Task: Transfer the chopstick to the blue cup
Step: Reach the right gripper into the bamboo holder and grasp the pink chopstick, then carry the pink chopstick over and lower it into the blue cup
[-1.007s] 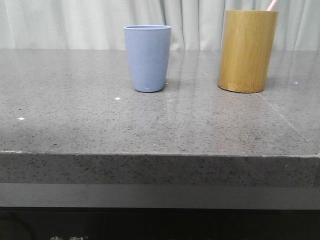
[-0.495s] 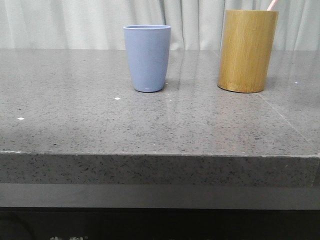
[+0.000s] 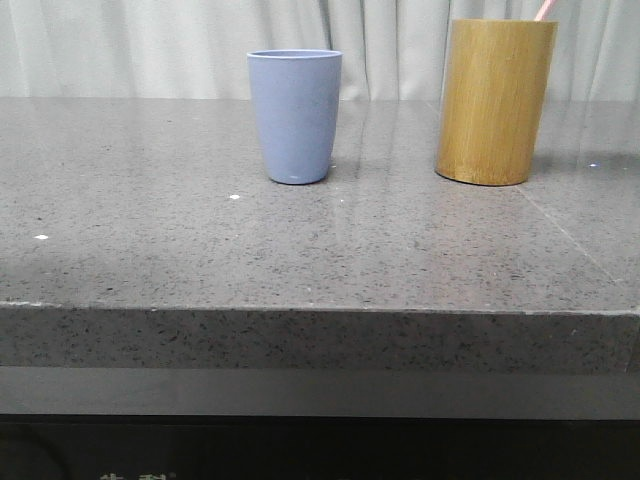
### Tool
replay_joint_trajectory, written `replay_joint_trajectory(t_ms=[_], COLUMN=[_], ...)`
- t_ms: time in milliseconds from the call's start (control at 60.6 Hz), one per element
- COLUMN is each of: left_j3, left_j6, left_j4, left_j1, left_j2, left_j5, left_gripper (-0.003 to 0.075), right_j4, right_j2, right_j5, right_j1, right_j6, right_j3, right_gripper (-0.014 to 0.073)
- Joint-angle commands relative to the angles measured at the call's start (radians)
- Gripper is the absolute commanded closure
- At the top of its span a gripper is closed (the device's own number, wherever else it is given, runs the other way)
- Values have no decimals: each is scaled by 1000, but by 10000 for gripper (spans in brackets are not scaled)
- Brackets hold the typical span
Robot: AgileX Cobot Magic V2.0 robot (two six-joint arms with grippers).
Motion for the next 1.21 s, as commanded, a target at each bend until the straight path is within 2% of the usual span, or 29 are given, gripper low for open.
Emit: replay_joint_trajectory(t_ms=[0, 165, 330, 446, 528, 677, 776, 941, 1056, 1189], left_j3=[-26, -26, -26, -26, -26, -26, -26, -26, -26, -26], left_j6=[-8, -8, -8, -8, -8, -8, -8, -8, -8, -8], left_j4=[6, 10, 13, 13, 13, 13, 13, 13, 13, 13], left_j1=[-5, -5, -5, -5, -5, -5, -5, -5, -5, -5], left_j2=[-6, -6, -6, -6, -6, -6, -6, -6, -6, -6], left_j5=[-83, -83, -83, -83, -83, -83, -83, -83, -83, -83], left_gripper=[334, 334, 335, 335, 335, 335, 335, 335, 335, 335], right_j4=[26, 32, 32, 32, 15, -5, -5, -5, -5, -5], right_j2=[-24, -23, -23, -25, -25, -25, -26, -26, -26, -26], right_j5=[-73, -91, -106, -95, -67, 31, 156, 327, 379, 381], right_j1=[2, 2, 2, 2, 2, 2, 2, 18, 60, 143], right_j6=[-9, -9, -9, -10, -38, -192, -322, -467, -545, -566], right_j3=[-48, -49, -55, -74, -107, -209, -310, -498, -620, -699], right_gripper=[109, 396, 571, 648, 664, 664, 664, 664, 664, 662])
